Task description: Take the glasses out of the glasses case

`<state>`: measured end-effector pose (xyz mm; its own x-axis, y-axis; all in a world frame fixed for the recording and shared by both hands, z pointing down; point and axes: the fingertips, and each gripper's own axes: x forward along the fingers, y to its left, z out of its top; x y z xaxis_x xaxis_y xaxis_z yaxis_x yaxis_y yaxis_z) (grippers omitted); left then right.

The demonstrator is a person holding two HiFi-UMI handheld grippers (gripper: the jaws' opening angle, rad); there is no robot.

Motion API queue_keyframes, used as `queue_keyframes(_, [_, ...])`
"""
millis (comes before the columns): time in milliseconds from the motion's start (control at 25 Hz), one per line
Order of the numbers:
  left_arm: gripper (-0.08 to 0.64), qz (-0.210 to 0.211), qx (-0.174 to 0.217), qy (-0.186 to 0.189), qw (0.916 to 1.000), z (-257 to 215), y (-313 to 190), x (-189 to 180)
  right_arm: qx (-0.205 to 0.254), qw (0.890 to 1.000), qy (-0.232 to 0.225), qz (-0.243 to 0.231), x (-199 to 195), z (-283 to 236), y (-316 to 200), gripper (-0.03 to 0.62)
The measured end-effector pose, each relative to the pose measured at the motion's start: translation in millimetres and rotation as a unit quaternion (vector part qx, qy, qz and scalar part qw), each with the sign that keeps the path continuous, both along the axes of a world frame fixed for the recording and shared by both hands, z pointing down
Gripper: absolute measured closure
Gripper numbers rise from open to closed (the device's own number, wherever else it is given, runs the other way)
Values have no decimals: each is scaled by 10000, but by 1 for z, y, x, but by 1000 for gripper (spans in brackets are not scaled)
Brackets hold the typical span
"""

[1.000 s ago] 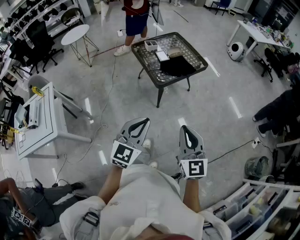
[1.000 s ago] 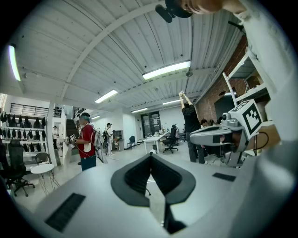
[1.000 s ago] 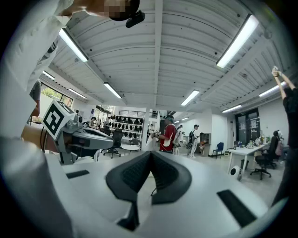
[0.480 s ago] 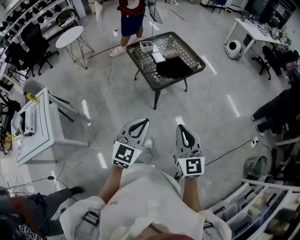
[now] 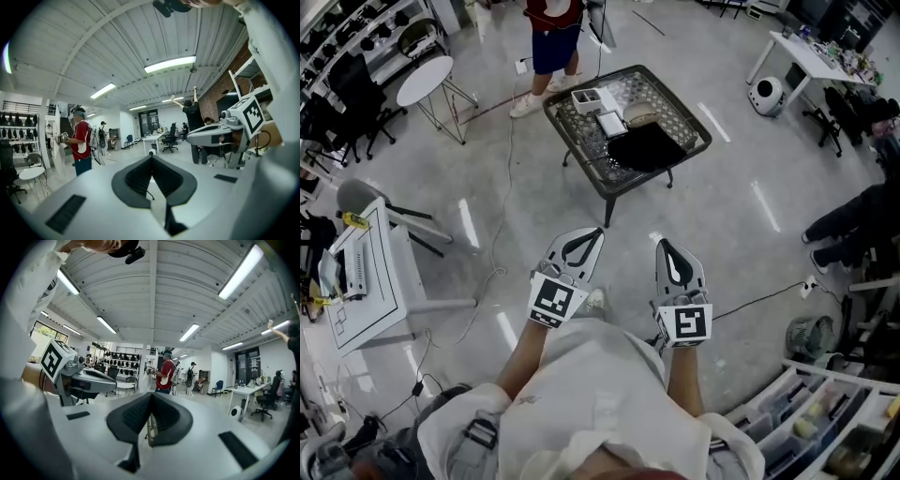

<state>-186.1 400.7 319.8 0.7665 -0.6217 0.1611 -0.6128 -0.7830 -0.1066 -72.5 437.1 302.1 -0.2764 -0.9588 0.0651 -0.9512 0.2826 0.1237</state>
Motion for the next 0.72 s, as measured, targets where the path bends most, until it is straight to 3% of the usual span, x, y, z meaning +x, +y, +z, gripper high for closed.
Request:
queue_keyframes(320, [546, 184, -84, 64, 9998, 6, -70, 4, -109, 9998, 2, 168, -1, 7, -68, 586])
queue_keyframes(720, [546, 258, -194, 194, 9993, 12, -122, 13, -248, 9990, 148, 338, 5, 12, -114, 586])
